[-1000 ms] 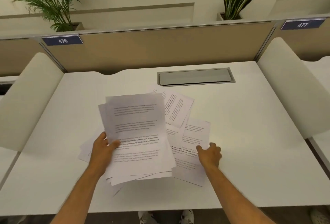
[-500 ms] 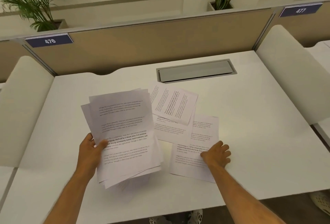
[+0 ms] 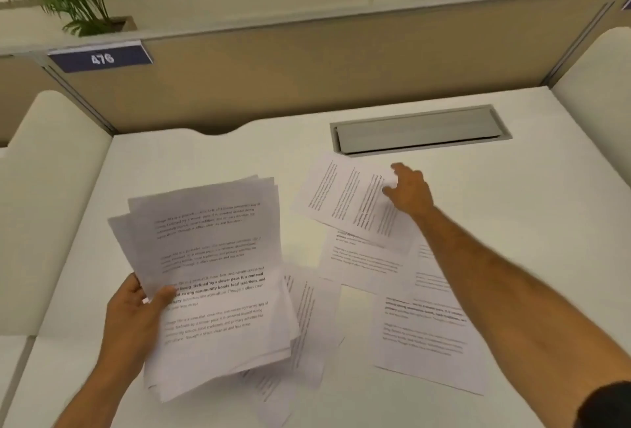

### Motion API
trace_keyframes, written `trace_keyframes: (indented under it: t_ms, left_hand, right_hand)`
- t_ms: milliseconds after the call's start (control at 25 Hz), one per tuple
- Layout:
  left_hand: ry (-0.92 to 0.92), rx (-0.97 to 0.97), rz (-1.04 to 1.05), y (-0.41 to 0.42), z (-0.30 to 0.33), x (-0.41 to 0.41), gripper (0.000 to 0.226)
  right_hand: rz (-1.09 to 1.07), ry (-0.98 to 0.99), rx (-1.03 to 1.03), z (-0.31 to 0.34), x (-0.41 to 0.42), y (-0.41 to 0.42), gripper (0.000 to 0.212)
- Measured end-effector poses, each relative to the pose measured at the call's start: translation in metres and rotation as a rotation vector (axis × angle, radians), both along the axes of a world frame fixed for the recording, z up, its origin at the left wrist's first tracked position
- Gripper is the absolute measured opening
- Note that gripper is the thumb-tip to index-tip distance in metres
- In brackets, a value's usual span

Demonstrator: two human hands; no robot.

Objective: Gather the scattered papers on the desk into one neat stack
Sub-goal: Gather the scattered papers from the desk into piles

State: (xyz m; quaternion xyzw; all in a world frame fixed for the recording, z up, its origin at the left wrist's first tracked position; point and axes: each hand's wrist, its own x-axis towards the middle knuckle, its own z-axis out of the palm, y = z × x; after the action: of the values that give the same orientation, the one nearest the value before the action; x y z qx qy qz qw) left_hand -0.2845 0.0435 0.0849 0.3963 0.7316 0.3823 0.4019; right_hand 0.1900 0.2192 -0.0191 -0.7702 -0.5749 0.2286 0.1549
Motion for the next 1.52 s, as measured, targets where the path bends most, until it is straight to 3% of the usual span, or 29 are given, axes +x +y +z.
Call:
trace_keyframes:
  t_ms: [120, 440, 560, 680, 760, 880, 1000, 1120, 1240, 1400, 1520]
  left_hand:
    - [0.018, 0.025, -0.01, 0.019, -0.005, 0.0, 0.034]
    - [-0.044, 0.093, 0.007, 0.047, -0.02, 0.023, 0.038]
    - [-0.057, 0.084, 0.026, 0.041, -0.026, 0.026, 0.038]
    - [-0.061, 0.072, 0.039, 0.033, -0.022, 0.025, 0.038]
    - [-0.059, 0.075, 0.05, 0.031, -0.015, 0.021, 0.037]
    - [-0.073, 0.085, 0.063, 0.028, -0.005, 0.014, 0.036]
    - [-0.086, 0.066, 0.053, 0.025, -0.001, 0.016, 0.034]
    - [-0.08, 0.052, 0.054, 0.023, -0.006, 0.017, 0.034]
    - [-0.059, 0.048, 0.062, 0.02, -0.009, 0.012, 0.033]
    - [-0.046, 0.044, 0.074, 0.016, -0.016, 0.004, 0.034]
    - [-0.061, 0.052, 0.077, 0.016, -0.016, 0.002, 0.034]
  right_hand:
    - [0.056, -0.089, -0.15, -0.013, -0.004, 0.03, 0.077]
    - [-0.01, -0.204, -0.265, -0.022, -0.002, 0.049, 0.099]
    - [0.081, -0.257, -0.287, -0.018, -0.007, 0.051, 0.084]
    - [0.169, -0.297, -0.072, -0.007, -0.003, 0.044, 0.041]
    - [0.07, -0.141, 0.125, 0.009, 0.006, 0.028, 0.019]
    - [-0.091, 0.112, 0.223, 0.021, 0.016, -0.013, 0.016]
    - [0.029, 0.156, -0.001, 0.007, -0.01, -0.03, 0.048]
    - [0.176, -0.029, -0.164, -0.009, -0.045, -0.006, 0.079]
    - [0.176, -0.161, -0.212, -0.019, -0.061, 0.016, 0.088]
    - [0.197, -0.256, -0.242, -0.018, -0.064, 0.025, 0.074]
    - [0.248, -0.226, -0.096, -0.004, -0.062, 0.021, 0.036]
